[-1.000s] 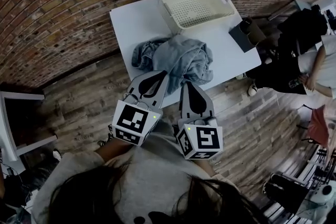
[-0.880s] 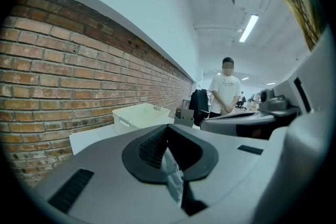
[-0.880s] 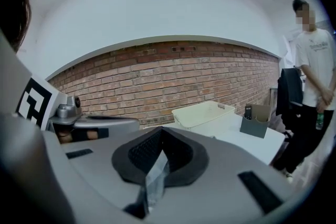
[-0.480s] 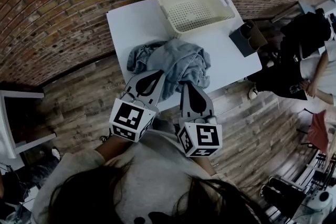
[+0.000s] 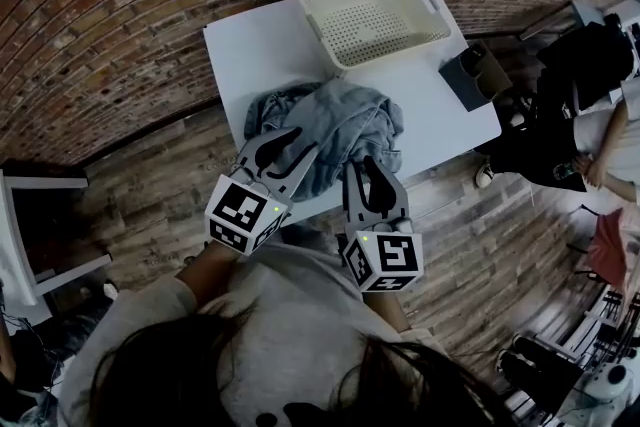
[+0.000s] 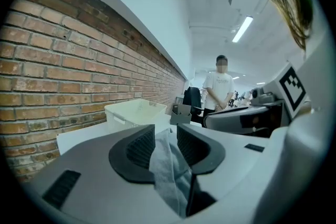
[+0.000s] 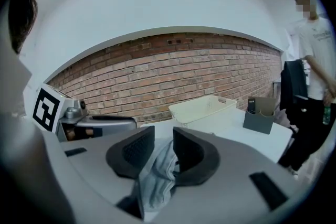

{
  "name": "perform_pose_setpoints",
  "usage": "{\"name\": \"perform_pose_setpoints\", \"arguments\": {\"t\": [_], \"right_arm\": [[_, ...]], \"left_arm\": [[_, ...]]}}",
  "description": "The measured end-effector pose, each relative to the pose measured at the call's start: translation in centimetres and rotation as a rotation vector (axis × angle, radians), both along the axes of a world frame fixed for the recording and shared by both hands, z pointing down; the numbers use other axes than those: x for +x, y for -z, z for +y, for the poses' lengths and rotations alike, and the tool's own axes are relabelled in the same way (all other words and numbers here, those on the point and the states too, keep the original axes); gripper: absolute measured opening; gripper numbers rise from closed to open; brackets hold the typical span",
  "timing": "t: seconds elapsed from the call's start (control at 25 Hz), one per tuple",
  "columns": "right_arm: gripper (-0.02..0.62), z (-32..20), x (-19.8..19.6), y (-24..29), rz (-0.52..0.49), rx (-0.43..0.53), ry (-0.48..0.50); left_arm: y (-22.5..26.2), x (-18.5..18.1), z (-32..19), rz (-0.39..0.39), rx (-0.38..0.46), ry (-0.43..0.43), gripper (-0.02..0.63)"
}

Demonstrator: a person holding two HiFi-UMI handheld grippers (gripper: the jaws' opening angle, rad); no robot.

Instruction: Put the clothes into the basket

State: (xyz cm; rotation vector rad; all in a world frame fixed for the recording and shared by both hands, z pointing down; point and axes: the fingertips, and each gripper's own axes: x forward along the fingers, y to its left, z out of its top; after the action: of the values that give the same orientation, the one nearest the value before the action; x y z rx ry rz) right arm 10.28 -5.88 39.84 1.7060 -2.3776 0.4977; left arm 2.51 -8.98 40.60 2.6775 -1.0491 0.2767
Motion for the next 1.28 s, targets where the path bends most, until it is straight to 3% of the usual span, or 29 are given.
{"name": "perform_pose_setpoints", "arguments": {"t": [0.36, 0.48, 0.6, 0.72, 0.96, 1.12, 1.28], "right_arm": [[0.272, -1.7, 1.4, -2.9, 0.031, -0.062, 0.002], [0.382, -2.1, 2.0, -3.9, 0.045, -0.093, 0.003], [0.495, -2.5, 2.6, -4.9, 0.057, -0.120, 0.026], [0.554, -2.9, 2.9, -6.1, 0.119, -0.142, 0.067], [0.578, -3.7, 4.1, -10.1, 0.236, -0.256, 0.166], [0.578, -4.4, 4.3, -12.8, 0.206, -0.348, 0.226], [0.580, -5.1, 4.7, -14.6, 0.219, -0.406, 0.240]], "left_arm": [[-3.1, -0.4, -1.3, -0.053, -0.072, -0.093, 0.244], [-4.4, -0.7, -1.9, -0.074, -0.083, -0.119, 0.273], [-5.6, -0.9, -2.4, -0.102, -0.101, -0.153, 0.351], [-6.7, -1.1, -2.6, -0.128, -0.126, -0.185, 0.407], [-10.5, -1.1, -2.8, -0.289, -0.180, -0.290, 0.536], [-13.1, -0.9, -4.2, -0.380, -0.205, -0.330, 0.560], [-14.7, -0.6, -5.1, -0.417, -0.239, -0.373, 0.578]]}}
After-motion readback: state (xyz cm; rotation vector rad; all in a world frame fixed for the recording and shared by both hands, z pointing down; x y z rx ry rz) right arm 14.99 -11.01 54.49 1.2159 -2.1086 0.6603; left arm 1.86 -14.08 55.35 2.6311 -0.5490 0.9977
